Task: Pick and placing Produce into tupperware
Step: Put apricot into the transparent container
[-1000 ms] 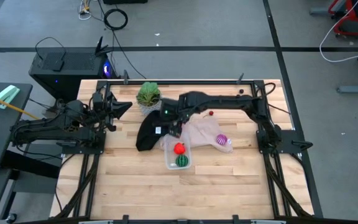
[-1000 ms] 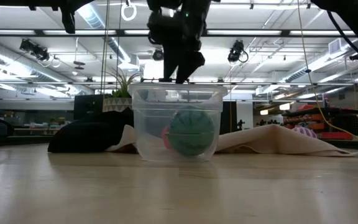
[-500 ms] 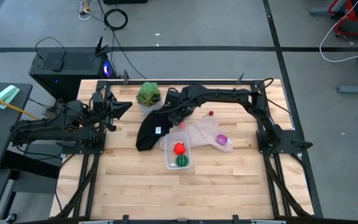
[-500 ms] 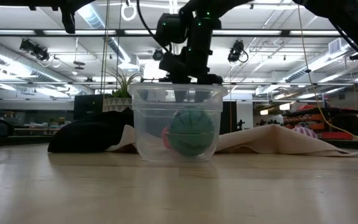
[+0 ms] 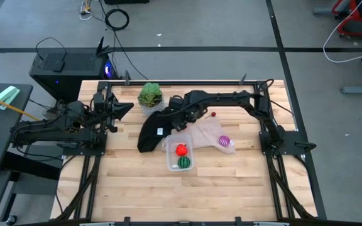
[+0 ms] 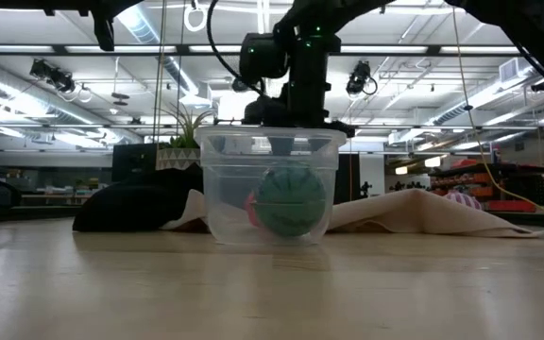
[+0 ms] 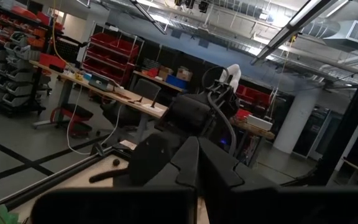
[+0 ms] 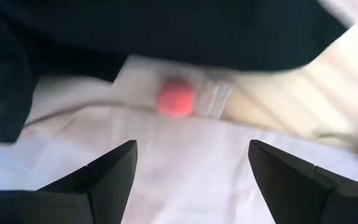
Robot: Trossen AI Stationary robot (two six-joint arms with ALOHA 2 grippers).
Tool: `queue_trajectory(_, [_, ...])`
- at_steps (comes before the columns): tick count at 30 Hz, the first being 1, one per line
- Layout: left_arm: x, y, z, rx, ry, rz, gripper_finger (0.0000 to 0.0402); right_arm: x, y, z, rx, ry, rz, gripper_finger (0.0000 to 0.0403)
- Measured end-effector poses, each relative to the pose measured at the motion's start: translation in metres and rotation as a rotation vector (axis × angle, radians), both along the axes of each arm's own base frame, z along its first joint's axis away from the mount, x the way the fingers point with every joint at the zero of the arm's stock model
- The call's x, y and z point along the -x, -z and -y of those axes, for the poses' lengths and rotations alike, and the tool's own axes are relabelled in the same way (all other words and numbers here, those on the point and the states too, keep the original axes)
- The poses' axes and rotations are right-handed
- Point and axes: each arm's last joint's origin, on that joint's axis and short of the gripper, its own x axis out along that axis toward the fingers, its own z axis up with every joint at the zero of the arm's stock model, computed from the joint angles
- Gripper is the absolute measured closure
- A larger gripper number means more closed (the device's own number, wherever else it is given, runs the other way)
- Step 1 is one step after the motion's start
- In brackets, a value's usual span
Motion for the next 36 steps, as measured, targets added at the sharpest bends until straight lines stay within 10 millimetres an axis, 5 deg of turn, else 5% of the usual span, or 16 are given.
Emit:
queue_trajectory(24, [0.000,0.000,0.000,0.000,0.000,0.002,0.0378,-0.002,0.045,-0.001,-0.007,0.065,0.100,0.0092])
queue_trajectory(36, [0.000,0.000,0.000,-0.001,0.000,0.003,0.0386,-0.005,0.049,0.000,-0.006,0.061,0.144,0.0102])
